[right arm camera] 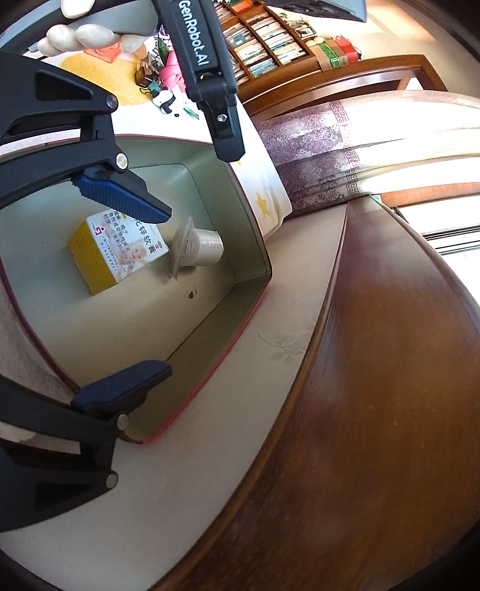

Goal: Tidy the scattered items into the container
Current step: 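Return both tools to the items on the towel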

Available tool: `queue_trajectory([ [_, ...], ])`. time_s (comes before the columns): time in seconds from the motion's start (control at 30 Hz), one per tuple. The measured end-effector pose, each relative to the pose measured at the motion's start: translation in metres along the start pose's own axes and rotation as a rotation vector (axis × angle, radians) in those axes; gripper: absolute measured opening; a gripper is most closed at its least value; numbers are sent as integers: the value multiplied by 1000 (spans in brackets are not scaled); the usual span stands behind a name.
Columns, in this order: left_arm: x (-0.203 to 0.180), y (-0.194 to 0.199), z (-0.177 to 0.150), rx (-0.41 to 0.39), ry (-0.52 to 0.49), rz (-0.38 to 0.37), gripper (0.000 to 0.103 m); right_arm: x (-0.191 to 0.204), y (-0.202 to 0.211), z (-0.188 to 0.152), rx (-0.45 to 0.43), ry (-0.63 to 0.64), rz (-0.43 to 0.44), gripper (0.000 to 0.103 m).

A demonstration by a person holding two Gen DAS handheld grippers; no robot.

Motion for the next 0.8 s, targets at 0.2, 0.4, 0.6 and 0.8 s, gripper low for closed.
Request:
queue_trajectory([
  [0.2,17,11,-7,-8,34,17,80,11,6,3,-17,5,14,80],
  [0.4,39,28,-16,-18,64,43,80,26,13,3,-30,22,37,80],
  [0.6,72,55,-32,-36,110,79,80,47,23,2,-47,42,68,80],
  [0.8,117,83,-54,-52,182,141,80,77,30,-3,-46,76,108,80],
])
Point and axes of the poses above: each gripper's, at about its wrist camera, not at the fingertips, and y roughly against the way its jaws point, x to its left, z to its top, the point moved 5 cm from there along -y, roughly the way its jaws point, and after that the axes turned 1 degree about -x, right-handed, at the moved point
